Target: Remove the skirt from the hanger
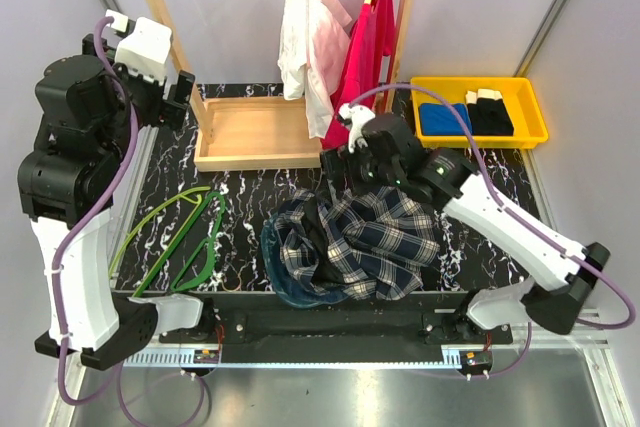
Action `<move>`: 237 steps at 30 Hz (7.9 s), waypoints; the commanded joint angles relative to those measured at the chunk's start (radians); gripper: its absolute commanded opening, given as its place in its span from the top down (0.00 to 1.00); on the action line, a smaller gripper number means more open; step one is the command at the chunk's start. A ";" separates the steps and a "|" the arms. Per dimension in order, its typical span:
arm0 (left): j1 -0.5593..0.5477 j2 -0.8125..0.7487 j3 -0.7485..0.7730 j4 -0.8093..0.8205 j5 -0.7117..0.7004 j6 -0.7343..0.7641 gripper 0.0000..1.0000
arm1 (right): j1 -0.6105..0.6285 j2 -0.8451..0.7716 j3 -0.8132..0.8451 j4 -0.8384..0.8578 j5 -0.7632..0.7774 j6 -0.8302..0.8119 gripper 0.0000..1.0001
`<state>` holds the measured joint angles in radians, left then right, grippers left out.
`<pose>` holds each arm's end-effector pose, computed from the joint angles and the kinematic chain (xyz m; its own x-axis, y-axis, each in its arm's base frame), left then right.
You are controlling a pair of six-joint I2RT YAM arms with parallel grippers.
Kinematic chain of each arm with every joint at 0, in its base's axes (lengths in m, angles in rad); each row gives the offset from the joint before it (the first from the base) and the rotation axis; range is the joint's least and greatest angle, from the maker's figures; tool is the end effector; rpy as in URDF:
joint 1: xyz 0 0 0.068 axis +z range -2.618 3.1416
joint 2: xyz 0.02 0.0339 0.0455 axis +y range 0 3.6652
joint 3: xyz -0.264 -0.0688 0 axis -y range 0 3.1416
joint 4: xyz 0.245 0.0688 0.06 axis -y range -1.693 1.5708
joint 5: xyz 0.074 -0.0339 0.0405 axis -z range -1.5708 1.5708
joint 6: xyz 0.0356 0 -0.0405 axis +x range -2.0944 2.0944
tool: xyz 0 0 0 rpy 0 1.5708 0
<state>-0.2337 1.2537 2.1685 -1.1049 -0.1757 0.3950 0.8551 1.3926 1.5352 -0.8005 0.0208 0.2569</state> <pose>0.1441 -0.0279 0.5745 -0.1462 0.4243 -0.8937 0.1271 0.9039 0.4084 0.1934 0.2213 0.4005 -0.5770 -0.2765 -0.7685 -0.6173 0.7637 0.1888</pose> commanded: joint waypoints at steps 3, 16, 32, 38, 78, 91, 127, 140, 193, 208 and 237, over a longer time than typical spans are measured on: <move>0.004 -0.017 -0.021 0.057 0.030 -0.027 0.01 | -0.022 -0.171 -0.467 0.782 -0.831 0.588 0.00; 0.004 -0.031 -0.041 0.053 0.002 0.002 0.01 | -0.065 0.253 -0.814 0.989 -0.743 0.573 0.00; -0.035 0.240 0.112 0.128 0.245 -0.352 0.01 | -0.044 -0.107 -0.407 0.620 -0.527 0.243 0.00; -0.150 0.500 0.392 0.232 0.271 -0.390 0.01 | -0.044 -0.312 -0.323 0.619 -0.466 0.295 0.00; -0.386 0.599 0.220 0.824 -0.030 -0.479 0.01 | -0.041 -0.672 -0.520 0.512 -0.302 0.404 0.00; -0.336 0.411 -0.102 0.911 -0.077 -0.416 0.01 | -0.042 -0.716 -0.527 0.448 -0.257 0.410 0.00; -0.145 0.711 0.278 0.860 0.065 -0.349 0.01 | -0.041 -0.813 -0.540 0.386 -0.196 0.469 0.00; -0.144 0.647 0.197 0.841 0.220 -0.341 0.95 | -0.041 -0.811 -0.538 0.379 -0.188 0.464 0.00; -0.001 0.010 0.022 0.596 0.528 -0.674 1.00 | -0.041 -0.400 -0.574 1.336 -0.211 0.591 0.00; -0.049 -0.025 0.002 0.554 0.559 -0.650 1.00 | -0.041 -0.230 -0.524 1.489 -0.260 0.630 0.00; -0.053 -0.066 -0.203 0.666 0.303 -0.288 1.00 | -0.041 -0.832 -0.185 0.424 -0.181 0.252 1.00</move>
<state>-0.3054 1.1835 1.9923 -0.6109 0.2535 -0.0216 0.8116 0.8028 1.2812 -0.0788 -0.3347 0.6048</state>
